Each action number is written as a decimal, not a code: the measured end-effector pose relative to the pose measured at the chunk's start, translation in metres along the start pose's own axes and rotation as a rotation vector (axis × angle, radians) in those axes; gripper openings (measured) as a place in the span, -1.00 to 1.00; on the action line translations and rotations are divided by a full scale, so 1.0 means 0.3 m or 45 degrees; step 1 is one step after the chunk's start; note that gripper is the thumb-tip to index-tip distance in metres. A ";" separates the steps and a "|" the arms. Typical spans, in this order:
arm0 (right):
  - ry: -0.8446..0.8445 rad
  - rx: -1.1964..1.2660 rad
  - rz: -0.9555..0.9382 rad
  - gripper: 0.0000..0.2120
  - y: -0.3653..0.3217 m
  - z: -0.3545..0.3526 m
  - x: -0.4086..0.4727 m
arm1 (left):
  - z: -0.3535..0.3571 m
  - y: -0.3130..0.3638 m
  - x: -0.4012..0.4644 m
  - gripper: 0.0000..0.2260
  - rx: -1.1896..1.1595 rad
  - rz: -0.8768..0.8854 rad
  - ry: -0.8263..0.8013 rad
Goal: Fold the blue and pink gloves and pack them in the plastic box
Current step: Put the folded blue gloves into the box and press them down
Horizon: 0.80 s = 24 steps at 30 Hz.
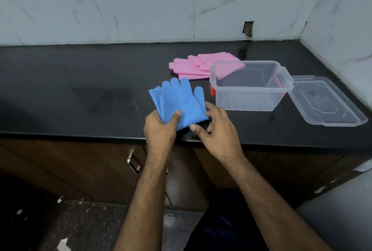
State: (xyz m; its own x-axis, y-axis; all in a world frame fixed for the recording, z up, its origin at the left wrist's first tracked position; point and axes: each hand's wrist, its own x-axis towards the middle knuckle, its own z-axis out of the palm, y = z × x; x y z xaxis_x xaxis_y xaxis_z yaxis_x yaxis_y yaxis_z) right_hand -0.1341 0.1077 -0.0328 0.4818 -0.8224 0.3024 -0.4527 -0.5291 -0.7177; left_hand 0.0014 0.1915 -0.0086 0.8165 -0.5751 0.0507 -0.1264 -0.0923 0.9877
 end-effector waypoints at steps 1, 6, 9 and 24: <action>0.006 0.001 0.013 -0.28 -0.001 0.000 0.001 | -0.005 -0.004 0.001 -0.76 -0.028 0.003 -0.001; -0.027 0.000 -0.036 -0.56 -0.013 -0.011 0.004 | -0.028 -0.014 -0.004 -0.76 -0.105 0.122 -0.101; -0.055 0.067 -0.055 -0.80 -0.007 -0.026 0.010 | -0.057 -0.013 -0.015 -0.85 -0.155 0.284 -0.272; -0.396 0.697 0.002 -0.95 0.039 -0.093 -0.031 | -0.162 0.025 -0.051 -0.75 0.062 0.581 -0.704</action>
State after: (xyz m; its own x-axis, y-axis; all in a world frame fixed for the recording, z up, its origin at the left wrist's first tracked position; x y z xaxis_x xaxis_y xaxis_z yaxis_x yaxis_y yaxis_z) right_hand -0.1648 0.1033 -0.0263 0.7147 -0.6800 0.1635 -0.0437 -0.2768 -0.9599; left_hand 0.0154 0.2390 0.0051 0.2732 -0.8913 0.3618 -0.4225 0.2267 0.8775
